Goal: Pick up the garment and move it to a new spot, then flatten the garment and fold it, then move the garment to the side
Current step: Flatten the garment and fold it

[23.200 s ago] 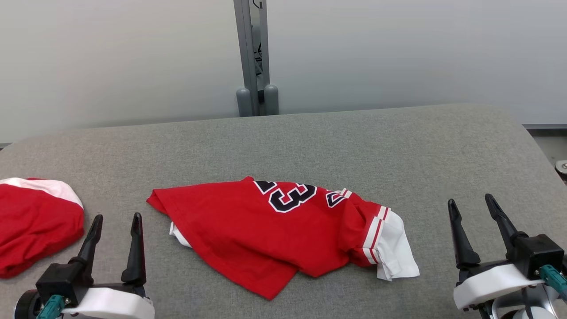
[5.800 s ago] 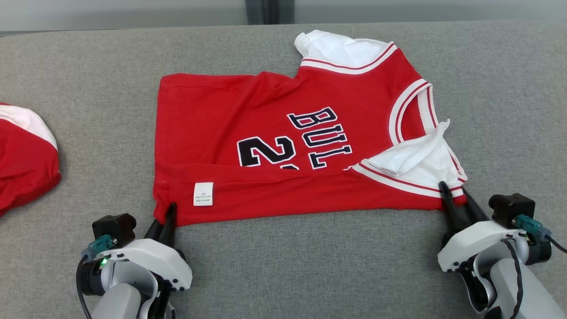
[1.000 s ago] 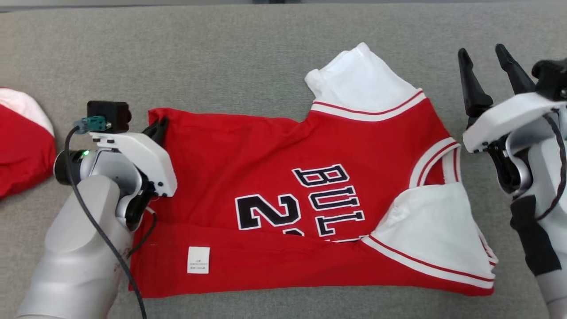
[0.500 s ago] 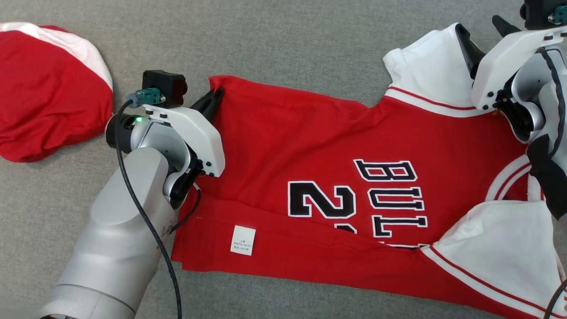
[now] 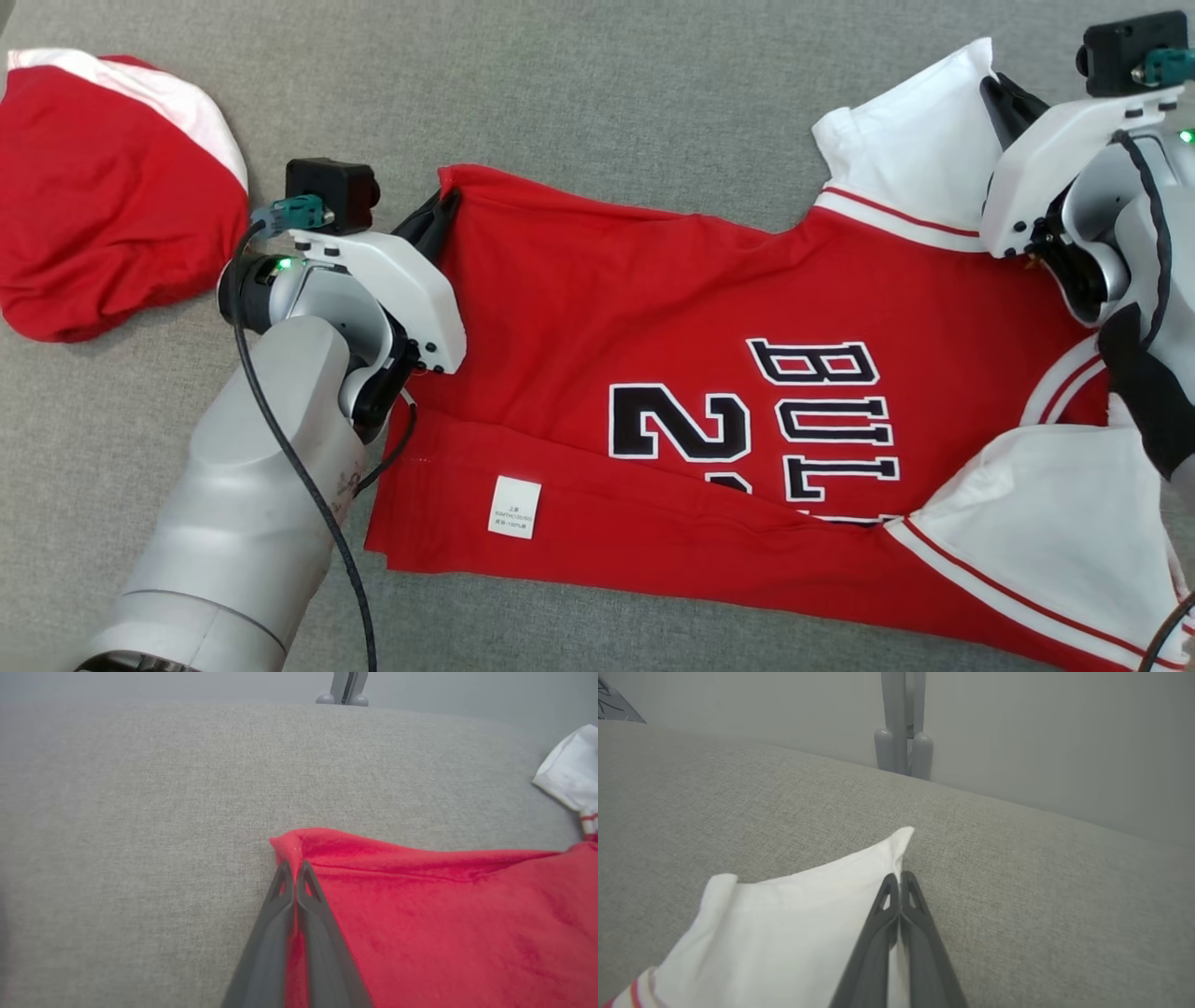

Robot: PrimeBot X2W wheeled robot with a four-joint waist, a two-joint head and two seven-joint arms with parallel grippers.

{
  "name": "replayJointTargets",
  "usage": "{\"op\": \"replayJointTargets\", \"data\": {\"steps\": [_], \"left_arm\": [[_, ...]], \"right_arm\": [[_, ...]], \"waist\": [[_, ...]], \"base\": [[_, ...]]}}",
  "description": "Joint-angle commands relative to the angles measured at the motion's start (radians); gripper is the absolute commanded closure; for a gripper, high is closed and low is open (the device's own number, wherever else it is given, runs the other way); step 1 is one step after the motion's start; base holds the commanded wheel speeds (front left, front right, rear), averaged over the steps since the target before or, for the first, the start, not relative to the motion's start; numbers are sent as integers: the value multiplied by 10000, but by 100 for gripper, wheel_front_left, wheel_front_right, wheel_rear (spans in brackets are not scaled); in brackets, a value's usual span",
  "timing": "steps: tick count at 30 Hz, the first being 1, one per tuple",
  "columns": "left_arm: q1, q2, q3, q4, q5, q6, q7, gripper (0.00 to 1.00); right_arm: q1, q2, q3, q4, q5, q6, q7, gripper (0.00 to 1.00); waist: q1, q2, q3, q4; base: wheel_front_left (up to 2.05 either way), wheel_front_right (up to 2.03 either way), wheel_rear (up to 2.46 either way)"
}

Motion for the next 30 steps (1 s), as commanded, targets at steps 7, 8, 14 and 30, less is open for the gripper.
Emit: {"op": "replayJointTargets", "data": {"steps": [7, 8, 14, 30], "left_arm": [[299, 469, 165, 90, -409, -112, -322, 100], [377, 539, 225, 48, -517, -120, -376, 100], [1032, 946, 389, -569, -914, -138, -476, 100], [4610, 2327, 1488, -5214, -2563, 574, 562, 100]], "right_arm": [[683, -328, 630, -751, 1039, -1, -857, 100], [802, -391, 714, -930, 1236, -1, -974, 100], [1823, -979, 1223, -2454, 2308, 0, -1604, 100], [5959, -3285, 1182, -7502, 4955, 0, -1585, 100]], "waist": [[0, 0, -580, -396], [0, 0, -674, -461], [0, 0, -1087, -836], [0, 0, -1536, -1700]], "base": [[0, 0, 0], [0, 0, 0], [0, 0, 0], [0, 0, 0]]}}
